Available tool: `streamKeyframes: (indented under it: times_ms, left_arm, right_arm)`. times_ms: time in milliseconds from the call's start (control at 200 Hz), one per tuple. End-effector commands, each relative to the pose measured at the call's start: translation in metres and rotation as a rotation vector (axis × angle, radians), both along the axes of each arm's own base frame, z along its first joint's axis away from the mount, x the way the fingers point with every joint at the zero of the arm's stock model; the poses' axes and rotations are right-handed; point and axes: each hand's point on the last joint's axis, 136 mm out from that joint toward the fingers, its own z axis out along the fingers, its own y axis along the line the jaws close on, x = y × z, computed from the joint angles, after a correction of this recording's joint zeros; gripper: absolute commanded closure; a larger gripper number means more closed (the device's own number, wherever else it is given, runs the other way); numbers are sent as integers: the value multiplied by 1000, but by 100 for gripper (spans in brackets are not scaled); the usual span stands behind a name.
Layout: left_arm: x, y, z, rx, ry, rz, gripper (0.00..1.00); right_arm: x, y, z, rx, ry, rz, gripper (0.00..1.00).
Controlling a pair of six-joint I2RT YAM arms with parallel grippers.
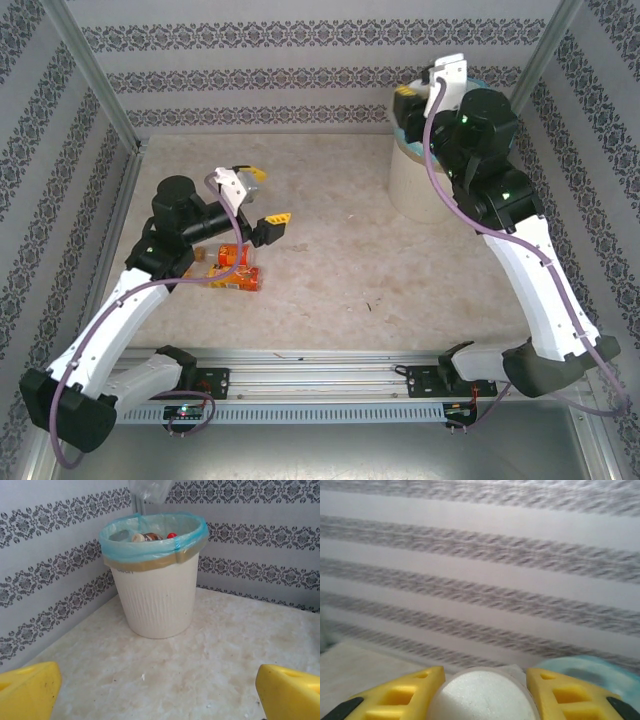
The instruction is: Put the plastic bottles in the bin
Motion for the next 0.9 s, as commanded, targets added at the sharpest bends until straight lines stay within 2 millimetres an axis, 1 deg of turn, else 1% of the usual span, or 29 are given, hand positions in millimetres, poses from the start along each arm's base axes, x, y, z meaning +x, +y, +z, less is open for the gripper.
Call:
streamKeyframes:
  times_ms: [0, 50, 105, 150, 190, 255, 370, 445, 525, 669, 794, 894]
  left_arm:
    - [-6, -10, 17, -60, -57, -52, 0]
    - [-7, -11, 13, -44, -60, -55, 0]
    - [-7, -10, 6, -25, -54, -55, 0]
    - [-8, -10, 2, -13, -54, -55, 0]
    - [-10, -9, -2, -4, -51, -57, 0]
    - [-11, -9, -10, 10, -43, -58, 0]
    - [-12, -7, -19, 20, -44, -47, 0]
    - [-11, -6, -23, 26, -50, -39, 0]
    - [-10, -5, -26, 33, -58, -34, 0]
    - [-11, -4, -29, 36, -61, -30, 0]
    - [-12, -2, -33, 43, -65, -19, 0]
    - [-12, -2, -35, 45, -68, -18, 0]
  right_arm:
    - [18, -54, -9, -137, 31, -294, 100]
    - [24, -70, -12, -152, 40, -343, 100]
    - [33, -83, -18, -134, 58, -357, 100]
    - [41, -91, -26, -112, 91, -360, 100]
    - [49, -95, -35, -94, 131, -350, 100]
    - [59, -97, -51, -68, 187, -325, 100]
    - [79, -94, -91, -7, 279, -258, 100]
    - [92, -93, -117, 63, 330, -195, 100]
    - [106, -96, -145, 111, 396, -166, 100]
    - [119, -104, -193, 57, 518, -200, 100]
    - [123, -113, -227, -19, 584, -239, 99]
    - [124, -119, -249, -71, 631, -255, 99]
